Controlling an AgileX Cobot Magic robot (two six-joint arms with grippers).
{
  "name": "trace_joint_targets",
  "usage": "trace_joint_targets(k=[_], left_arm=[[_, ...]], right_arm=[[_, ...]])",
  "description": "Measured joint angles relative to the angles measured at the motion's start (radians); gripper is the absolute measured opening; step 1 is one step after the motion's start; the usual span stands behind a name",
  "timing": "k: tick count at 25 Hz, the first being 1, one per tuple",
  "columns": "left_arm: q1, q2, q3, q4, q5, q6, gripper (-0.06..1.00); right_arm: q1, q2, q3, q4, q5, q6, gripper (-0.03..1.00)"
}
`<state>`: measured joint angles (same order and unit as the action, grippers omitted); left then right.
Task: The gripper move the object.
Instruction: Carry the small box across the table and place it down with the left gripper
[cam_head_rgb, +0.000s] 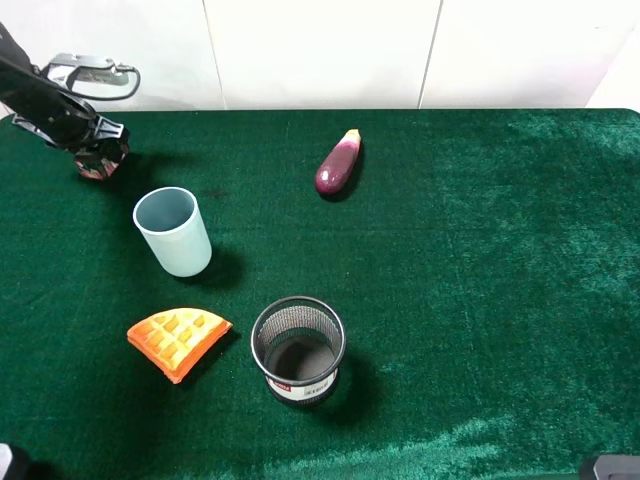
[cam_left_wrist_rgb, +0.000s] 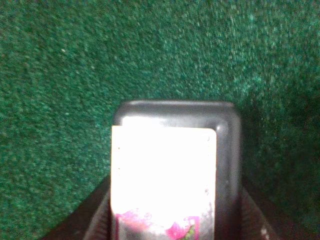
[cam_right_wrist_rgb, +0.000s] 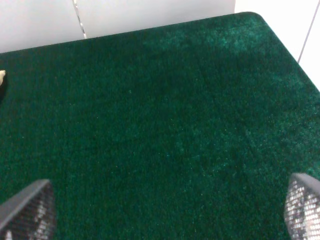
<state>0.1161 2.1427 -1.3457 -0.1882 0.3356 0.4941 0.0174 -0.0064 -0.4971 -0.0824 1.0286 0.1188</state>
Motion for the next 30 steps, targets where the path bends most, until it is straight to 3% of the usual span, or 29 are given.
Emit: trace_joint_targets(k=[10, 30], left_arm=[[0.000, -0.085, -0.002, 0.001, 0.063, -0.006, 0.47], [-0.009, -0.262, -0.008, 0.001, 0.300, -0.062, 0.47]], right_arm=[[0.000, 0.000, 0.000, 0.000, 0.000, 0.000, 0.70], [0.000, 0.000, 0.000, 0.000, 0.000, 0.000, 0.70]])
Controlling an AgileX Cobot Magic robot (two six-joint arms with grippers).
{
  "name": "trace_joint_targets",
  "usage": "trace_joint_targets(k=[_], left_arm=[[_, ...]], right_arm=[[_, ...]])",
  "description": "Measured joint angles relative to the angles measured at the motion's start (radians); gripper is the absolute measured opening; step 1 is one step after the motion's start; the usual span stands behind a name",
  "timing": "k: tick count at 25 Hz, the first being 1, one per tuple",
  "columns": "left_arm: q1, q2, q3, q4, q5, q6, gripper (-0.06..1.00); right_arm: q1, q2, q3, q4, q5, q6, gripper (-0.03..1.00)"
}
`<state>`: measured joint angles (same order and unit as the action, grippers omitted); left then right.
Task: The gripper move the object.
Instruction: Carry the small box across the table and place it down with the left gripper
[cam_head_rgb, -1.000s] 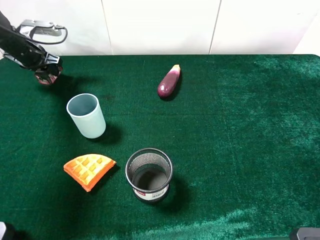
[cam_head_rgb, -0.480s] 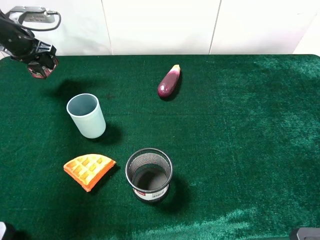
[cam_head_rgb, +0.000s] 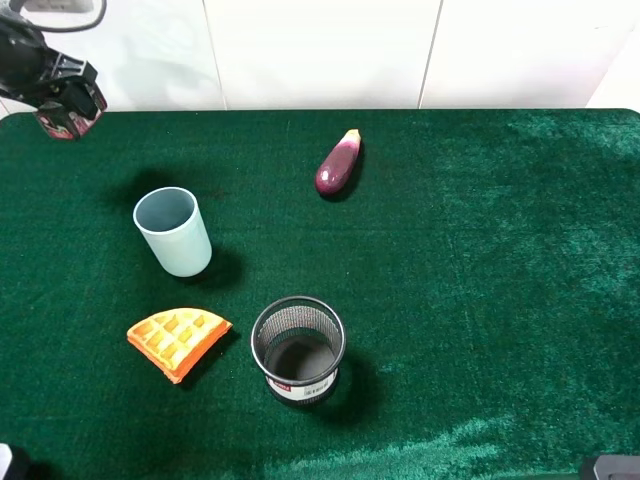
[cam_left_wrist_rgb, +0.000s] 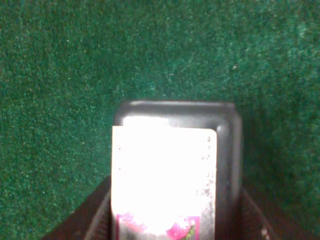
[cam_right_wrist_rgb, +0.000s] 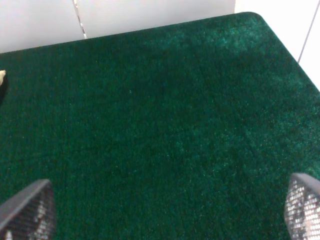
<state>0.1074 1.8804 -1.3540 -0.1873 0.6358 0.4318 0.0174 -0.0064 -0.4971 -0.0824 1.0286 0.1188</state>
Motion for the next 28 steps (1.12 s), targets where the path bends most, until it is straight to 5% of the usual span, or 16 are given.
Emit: trace_joint_targets(k=[15, 28], left_arm=[[-0.108, -0.045, -0.044, 0.015, 0.117, -0.089, 0.47], [-0.276, -0.045, -0.201, 0.179, 0.200, -0.276, 0.47]], right_arm=[[0.000, 0.000, 0.000, 0.000, 0.000, 0.000, 0.70], [0.000, 0.000, 0.000, 0.000, 0.000, 0.000, 0.70]])
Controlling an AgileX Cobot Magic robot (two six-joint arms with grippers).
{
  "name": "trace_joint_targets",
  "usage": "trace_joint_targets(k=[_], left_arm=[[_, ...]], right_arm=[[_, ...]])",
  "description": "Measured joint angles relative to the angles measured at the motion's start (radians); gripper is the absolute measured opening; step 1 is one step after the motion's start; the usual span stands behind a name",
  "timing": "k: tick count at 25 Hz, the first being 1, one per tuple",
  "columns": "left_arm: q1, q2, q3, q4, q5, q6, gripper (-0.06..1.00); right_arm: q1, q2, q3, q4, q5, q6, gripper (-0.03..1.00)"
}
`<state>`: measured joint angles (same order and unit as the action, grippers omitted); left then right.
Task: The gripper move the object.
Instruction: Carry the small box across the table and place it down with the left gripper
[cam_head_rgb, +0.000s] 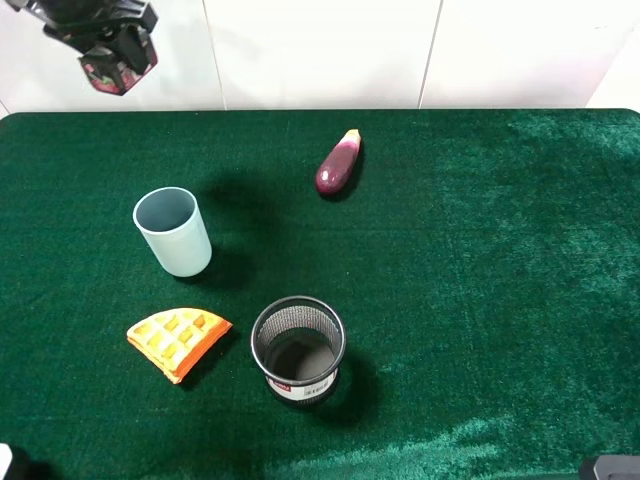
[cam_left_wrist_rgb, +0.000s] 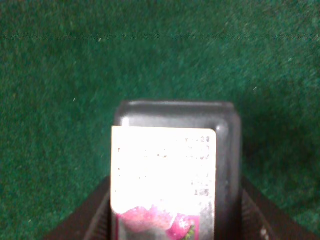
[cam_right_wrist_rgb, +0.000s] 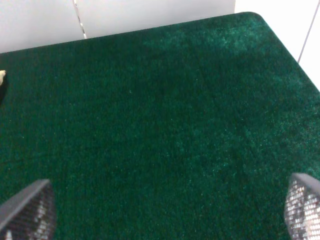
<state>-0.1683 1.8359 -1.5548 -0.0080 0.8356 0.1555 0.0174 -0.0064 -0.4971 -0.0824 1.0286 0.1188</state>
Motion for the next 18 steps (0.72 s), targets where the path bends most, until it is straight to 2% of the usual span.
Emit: trace_joint_targets(k=[18], left_arm=[[-0.190, 0.000, -0.030, 0.008, 0.006, -0.147, 0.47]], right_arm=[[0.000, 0.000, 0.000, 0.000, 0.000, 0.000, 0.70]])
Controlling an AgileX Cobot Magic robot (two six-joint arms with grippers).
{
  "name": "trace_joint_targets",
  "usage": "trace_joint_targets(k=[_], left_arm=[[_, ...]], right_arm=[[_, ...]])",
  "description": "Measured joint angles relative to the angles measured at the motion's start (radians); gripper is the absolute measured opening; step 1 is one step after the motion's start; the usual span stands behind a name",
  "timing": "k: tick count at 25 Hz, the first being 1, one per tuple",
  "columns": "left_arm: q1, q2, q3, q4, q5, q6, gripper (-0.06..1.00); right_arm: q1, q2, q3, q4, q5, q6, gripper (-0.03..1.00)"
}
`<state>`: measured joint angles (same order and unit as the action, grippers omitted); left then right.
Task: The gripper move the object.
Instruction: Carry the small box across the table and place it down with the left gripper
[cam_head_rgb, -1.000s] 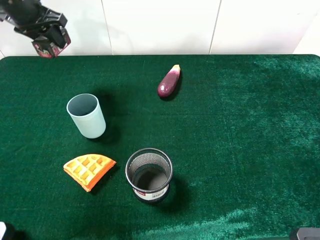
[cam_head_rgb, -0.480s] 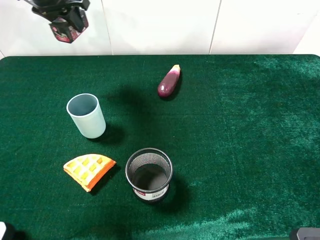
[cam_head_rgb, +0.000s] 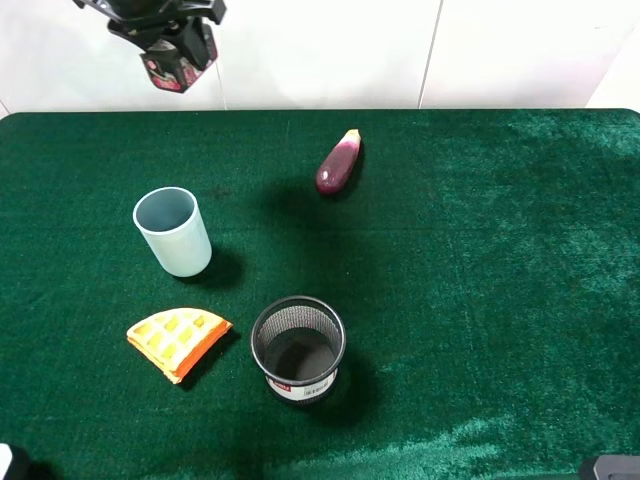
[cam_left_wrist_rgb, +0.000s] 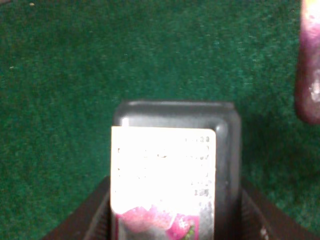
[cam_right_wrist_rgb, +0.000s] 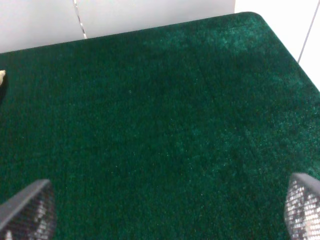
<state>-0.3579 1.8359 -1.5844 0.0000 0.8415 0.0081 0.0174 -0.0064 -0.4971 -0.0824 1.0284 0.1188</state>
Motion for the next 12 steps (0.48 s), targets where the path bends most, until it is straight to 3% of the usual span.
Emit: trace_joint_targets(k=[12], left_arm=[[-0.147, 0.000, 0.000, 0.000, -0.016, -0.036, 0.47]], right_arm=[[0.000, 0.000, 0.000, 0.000, 0.000, 0.000, 0.70]])
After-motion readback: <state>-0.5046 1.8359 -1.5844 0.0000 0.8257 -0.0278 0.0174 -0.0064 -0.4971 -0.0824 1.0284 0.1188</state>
